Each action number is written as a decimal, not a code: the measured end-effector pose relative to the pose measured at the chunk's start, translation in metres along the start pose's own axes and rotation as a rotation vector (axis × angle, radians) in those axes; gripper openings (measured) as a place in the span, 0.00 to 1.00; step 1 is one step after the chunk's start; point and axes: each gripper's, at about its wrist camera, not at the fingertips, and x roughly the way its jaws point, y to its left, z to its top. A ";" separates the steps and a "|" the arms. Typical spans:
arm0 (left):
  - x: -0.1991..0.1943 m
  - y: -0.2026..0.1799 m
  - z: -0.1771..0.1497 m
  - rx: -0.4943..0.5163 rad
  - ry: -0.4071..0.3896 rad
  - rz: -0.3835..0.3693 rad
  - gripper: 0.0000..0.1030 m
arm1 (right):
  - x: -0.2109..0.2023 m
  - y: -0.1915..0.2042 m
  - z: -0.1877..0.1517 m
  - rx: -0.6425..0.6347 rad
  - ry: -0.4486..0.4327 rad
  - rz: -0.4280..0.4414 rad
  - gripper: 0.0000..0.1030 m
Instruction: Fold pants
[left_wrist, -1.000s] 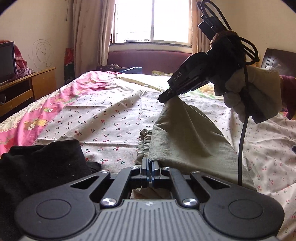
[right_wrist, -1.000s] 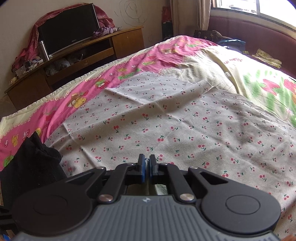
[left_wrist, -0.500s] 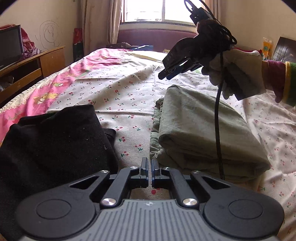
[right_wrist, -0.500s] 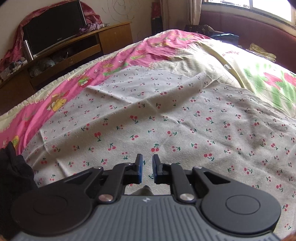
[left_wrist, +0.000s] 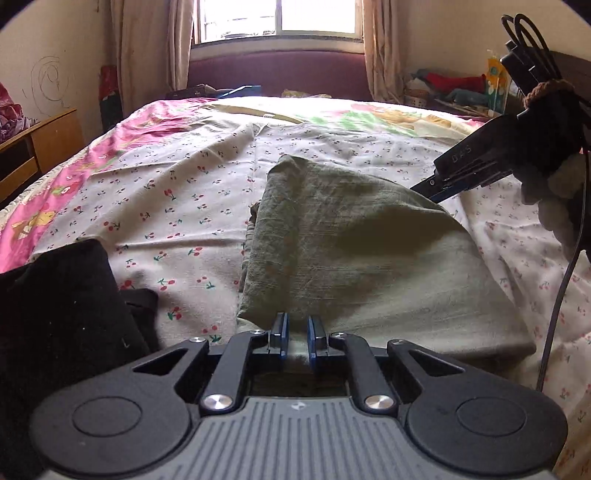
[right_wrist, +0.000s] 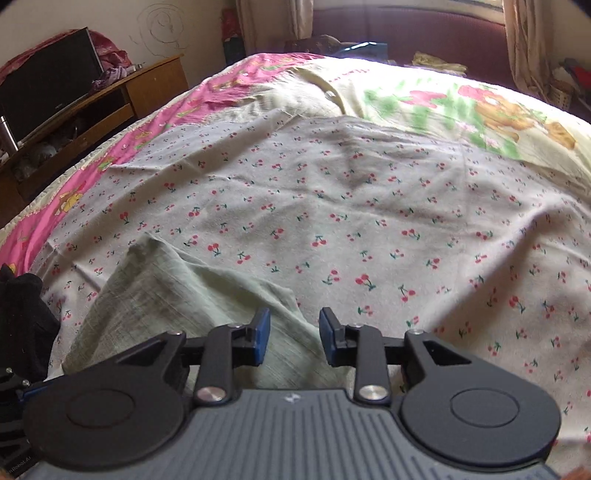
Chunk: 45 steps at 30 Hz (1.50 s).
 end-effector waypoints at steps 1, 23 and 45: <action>-0.005 0.000 -0.004 0.007 -0.005 -0.006 0.27 | 0.005 -0.011 -0.006 0.050 0.020 0.031 0.31; -0.033 -0.104 0.011 0.338 -0.064 -0.281 0.56 | 0.011 -0.075 -0.062 0.559 0.022 0.339 0.39; -0.037 -0.075 0.023 0.234 0.059 -0.294 0.49 | -0.032 -0.057 -0.047 0.404 -0.096 0.225 0.24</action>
